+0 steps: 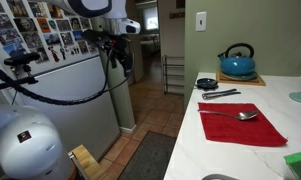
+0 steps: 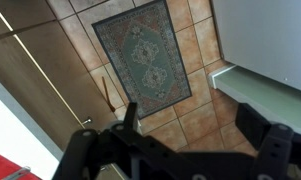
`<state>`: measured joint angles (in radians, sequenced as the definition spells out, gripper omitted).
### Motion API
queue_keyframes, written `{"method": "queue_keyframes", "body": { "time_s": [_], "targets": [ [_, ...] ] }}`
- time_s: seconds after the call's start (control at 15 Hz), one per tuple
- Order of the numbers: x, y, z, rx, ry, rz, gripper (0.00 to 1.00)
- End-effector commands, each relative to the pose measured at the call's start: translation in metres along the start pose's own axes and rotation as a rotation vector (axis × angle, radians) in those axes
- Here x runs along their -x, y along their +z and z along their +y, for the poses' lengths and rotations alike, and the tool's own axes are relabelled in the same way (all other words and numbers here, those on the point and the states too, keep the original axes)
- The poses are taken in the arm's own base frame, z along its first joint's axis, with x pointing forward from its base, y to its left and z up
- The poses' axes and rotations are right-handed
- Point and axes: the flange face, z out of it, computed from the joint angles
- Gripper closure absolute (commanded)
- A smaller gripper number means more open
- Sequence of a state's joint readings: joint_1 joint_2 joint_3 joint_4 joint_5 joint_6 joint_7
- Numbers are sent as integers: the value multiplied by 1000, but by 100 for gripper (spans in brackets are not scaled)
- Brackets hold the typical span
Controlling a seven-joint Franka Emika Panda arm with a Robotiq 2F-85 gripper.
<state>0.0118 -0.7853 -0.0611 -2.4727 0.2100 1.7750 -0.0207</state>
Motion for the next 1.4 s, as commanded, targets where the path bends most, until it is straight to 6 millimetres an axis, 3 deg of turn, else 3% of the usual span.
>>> {"method": "queue_keyframes", "body": {
  "time_s": [0.0,0.4,0.93,1.13,1.2,1.33],
  "targets": [
    [-38,7,50,21,199,-10,0],
    [-91,13,123,131,490,101,0],
    [-137,45,210,292,861,166,0],
    [-150,54,229,296,913,179,0],
    [-140,50,216,283,879,174,0],
    [-147,55,226,287,895,166,0]
  ]
}}
